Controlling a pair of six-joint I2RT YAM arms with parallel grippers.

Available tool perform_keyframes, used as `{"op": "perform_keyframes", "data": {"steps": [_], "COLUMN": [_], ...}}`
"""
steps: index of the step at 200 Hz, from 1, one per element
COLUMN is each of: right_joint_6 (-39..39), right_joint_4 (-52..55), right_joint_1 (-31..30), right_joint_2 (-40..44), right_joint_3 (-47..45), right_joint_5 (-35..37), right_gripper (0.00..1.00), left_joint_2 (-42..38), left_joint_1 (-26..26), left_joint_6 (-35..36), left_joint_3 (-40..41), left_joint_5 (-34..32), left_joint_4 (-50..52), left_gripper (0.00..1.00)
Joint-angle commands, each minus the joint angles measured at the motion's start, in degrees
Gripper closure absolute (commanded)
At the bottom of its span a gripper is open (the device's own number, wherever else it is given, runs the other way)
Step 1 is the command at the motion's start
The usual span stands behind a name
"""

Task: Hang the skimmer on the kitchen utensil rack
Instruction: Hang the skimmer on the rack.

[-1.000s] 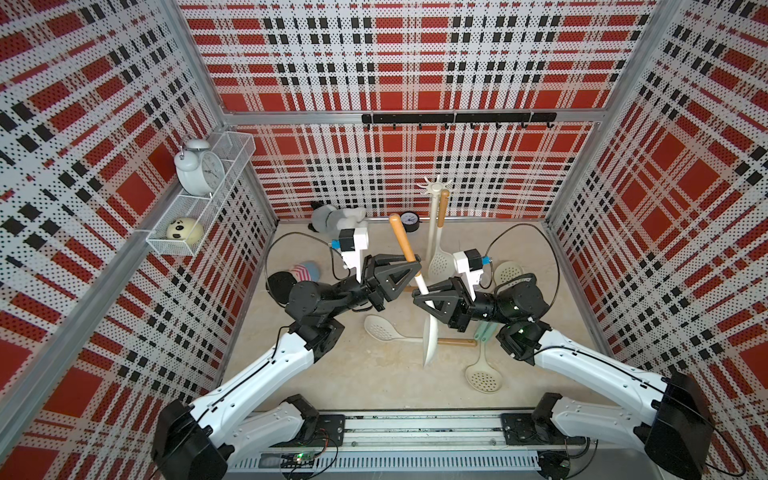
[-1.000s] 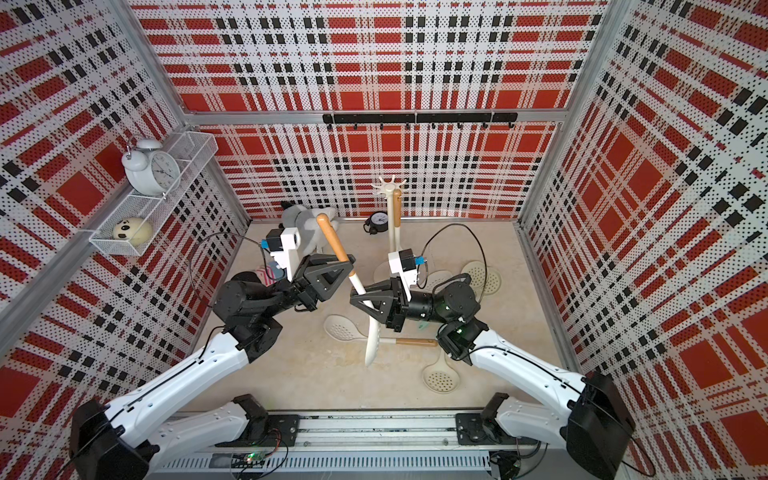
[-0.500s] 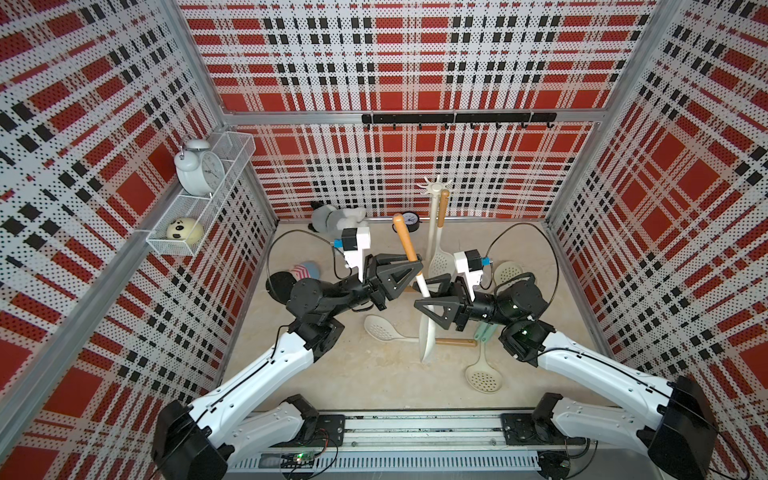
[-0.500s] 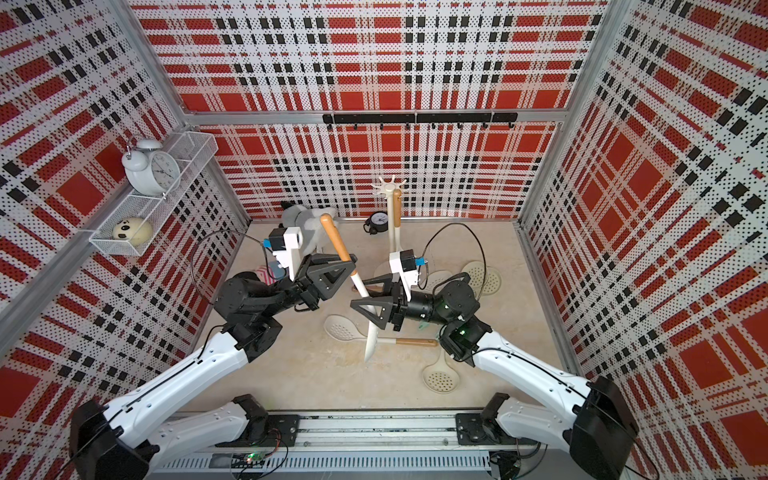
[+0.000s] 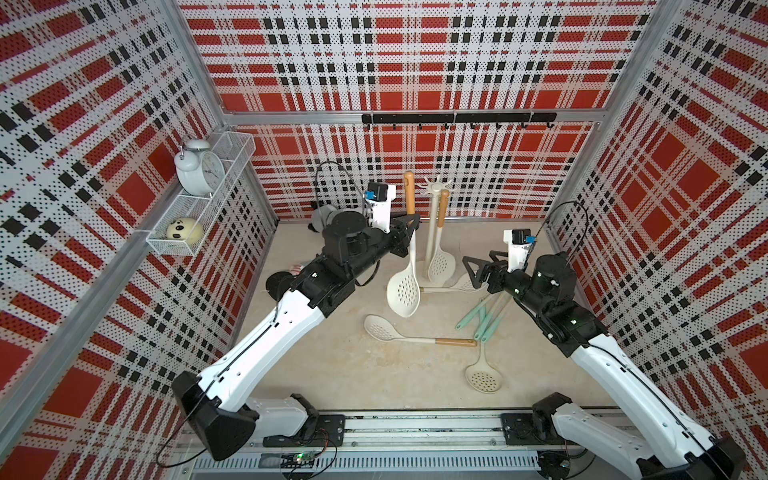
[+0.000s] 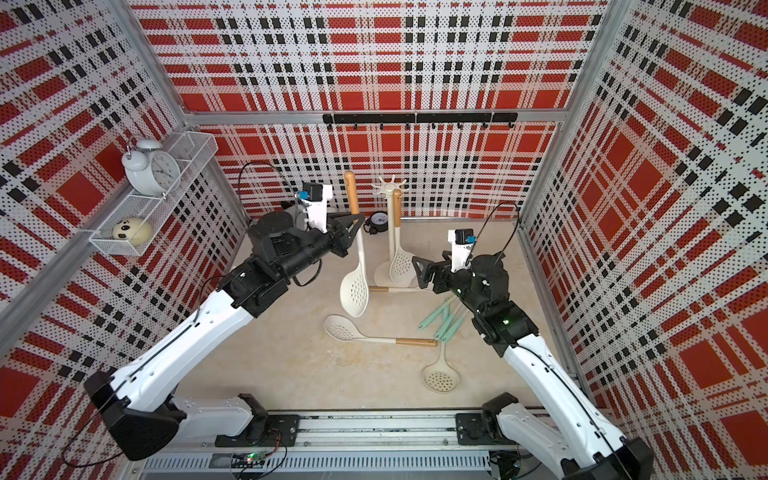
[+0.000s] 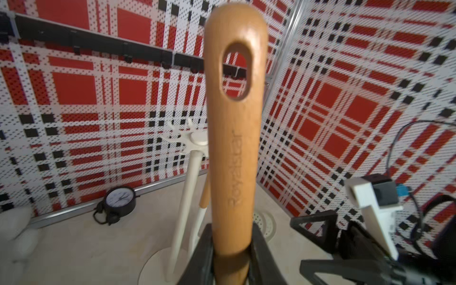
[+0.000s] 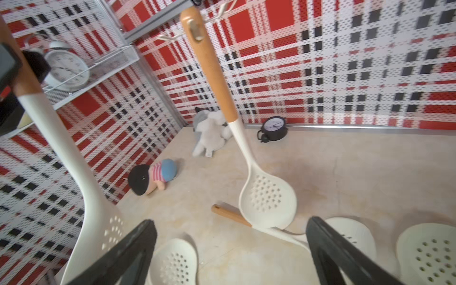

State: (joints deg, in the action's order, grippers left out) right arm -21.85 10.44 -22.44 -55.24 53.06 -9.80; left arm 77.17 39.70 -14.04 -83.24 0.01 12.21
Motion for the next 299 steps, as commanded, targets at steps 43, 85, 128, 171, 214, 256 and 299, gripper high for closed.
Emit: {"op": "perform_keyframes", "data": {"steps": [43, 85, 128, 171, 214, 256, 299], "right_joint_6": [3.65, 3.74, 3.56, 3.56, 3.48, 3.21, 3.12], "right_joint_4": [8.10, 6.93, 6.00, 5.57, 5.30, 4.94, 4.60], "right_joint_1": [3.01, 3.88, 4.60, 5.30, 5.57, 5.72, 5.83], "right_joint_2": [-4.80, -5.41, -4.81, -3.60, -3.20, -2.92, -3.03], "right_joint_3": [6.49, 5.86, 3.64, 1.75, 0.51, -0.40, -1.24], "right_joint_5": [-1.18, -1.77, -3.00, -3.63, -4.17, -4.26, -4.65], "right_gripper": [0.00, 0.00, 0.00, 0.00, 0.00, 0.00, 0.00], "left_joint_2": [7.79, 10.84, 14.77, 18.58, 20.04, 21.01, 22.17], "left_joint_1": [4.72, 7.79, 8.44, 8.46, 8.21, 7.59, 7.41], "left_joint_6": [0.60, -0.50, -0.36, -0.46, -0.60, -0.55, -0.41], "left_joint_3": [-9.52, -12.85, -18.12, -22.37, -22.92, -22.97, -23.45], "left_joint_5": [-16.06, -20.32, -21.40, -23.21, -23.57, -22.80, -22.77], "left_joint_4": [16.77, 18.98, 21.17, 23.10, 23.56, 23.50, 23.96], "left_gripper": [1.00, 1.00, 1.00, 1.00, 1.00, 1.00, 1.00]}}
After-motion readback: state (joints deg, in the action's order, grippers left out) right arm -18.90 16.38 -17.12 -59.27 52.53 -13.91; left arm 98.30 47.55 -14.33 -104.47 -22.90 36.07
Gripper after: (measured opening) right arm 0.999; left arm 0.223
